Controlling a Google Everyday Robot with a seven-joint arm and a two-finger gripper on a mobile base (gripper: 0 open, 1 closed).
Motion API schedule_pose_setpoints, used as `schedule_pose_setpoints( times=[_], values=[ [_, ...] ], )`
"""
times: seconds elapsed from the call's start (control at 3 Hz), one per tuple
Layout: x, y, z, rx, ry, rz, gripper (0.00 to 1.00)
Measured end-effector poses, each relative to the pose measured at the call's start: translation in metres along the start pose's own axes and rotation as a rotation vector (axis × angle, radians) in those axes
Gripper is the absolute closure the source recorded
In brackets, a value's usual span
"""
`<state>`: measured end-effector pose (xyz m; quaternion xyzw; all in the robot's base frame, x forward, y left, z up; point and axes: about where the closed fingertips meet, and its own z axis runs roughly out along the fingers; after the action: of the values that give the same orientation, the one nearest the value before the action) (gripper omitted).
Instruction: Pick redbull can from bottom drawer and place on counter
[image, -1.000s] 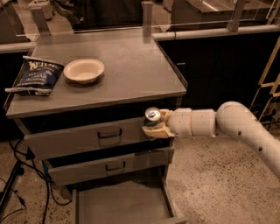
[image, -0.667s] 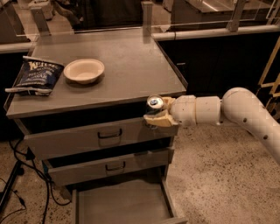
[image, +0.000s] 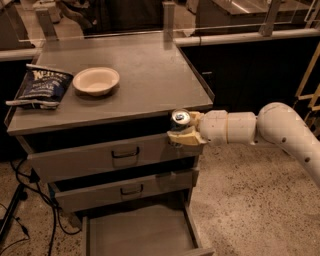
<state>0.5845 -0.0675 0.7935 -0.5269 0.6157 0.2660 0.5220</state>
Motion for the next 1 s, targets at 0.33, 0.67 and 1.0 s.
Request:
schedule_pose_setpoints(
  times=[0.33,0.67,1.0],
  values=[
    [-0.012,-0.011,-0.023,0.056,0.018,-0.012,1.0],
    [-0.049,-0.024,-0.057,0.107,0.054,-0.07,1.0],
    [-0.048,-0.031,-0.054,0.1,0.044,-0.042,1.0]
  ],
)
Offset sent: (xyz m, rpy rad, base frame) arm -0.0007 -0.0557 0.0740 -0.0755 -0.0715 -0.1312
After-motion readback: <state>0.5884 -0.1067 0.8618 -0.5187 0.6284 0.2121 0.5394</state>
